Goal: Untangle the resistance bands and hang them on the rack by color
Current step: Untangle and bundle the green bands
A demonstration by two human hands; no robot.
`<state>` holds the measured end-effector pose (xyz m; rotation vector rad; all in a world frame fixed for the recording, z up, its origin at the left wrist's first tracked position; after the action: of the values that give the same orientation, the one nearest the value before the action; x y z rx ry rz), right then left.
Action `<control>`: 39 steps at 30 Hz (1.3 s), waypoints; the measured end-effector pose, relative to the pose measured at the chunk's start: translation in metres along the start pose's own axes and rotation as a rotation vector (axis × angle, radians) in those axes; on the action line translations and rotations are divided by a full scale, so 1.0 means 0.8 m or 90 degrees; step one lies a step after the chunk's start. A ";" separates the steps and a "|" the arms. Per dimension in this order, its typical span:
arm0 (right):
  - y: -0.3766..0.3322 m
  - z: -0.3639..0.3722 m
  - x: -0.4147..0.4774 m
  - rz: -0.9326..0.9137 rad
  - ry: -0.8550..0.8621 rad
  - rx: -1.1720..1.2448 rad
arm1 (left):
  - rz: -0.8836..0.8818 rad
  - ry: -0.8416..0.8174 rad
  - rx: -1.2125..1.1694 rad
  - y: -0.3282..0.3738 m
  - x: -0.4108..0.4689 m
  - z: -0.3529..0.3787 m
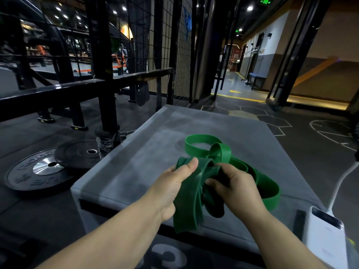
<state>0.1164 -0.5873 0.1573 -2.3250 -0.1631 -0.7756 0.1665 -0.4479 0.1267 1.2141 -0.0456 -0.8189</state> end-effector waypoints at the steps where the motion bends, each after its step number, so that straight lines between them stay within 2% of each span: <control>1: -0.001 0.001 0.001 -0.011 -0.009 -0.007 | 0.000 0.005 -0.002 0.000 0.000 -0.001; 6: -0.004 -0.003 0.003 -0.035 -0.029 0.000 | -0.005 -0.003 0.005 -0.006 0.005 -0.003; 15: 0.003 -0.001 0.001 0.012 -0.082 0.157 | -0.025 -0.078 -0.028 -0.010 0.014 0.001; 20: 0.005 0.009 0.000 0.019 -0.104 0.098 | -0.020 -0.059 -0.035 -0.012 0.019 -0.006; 25: 0.017 0.013 0.005 -0.004 -0.106 -0.025 | -0.002 -0.047 -0.022 -0.015 0.022 -0.006; 31: 0.018 0.010 0.005 -0.007 -0.082 -0.016 | 0.015 0.003 0.054 -0.018 0.028 -0.010; 33: 0.019 0.008 0.004 0.019 -0.044 -0.022 | 0.033 0.028 0.040 -0.017 0.030 -0.009; 37: 0.014 -0.007 -0.006 0.111 0.143 -0.027 | 0.071 0.097 -0.014 -0.016 0.041 -0.012; 39: 0.010 -0.012 -0.008 0.072 0.201 -0.082 | 0.080 0.128 -0.009 -0.018 0.045 -0.014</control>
<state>0.1088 -0.5985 0.1547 -2.2712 0.1609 -1.1093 0.1898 -0.4617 0.0965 1.2619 0.0469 -0.5845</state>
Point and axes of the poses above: each hand's wrist, its own x-axis towards the middle knuckle, its own z-axis out of the palm, y = z × x, the point moved 7 cm from there along x, towards the middle knuckle, and after that the axes turned 11 degrees about -z, right-handed, at the moved point
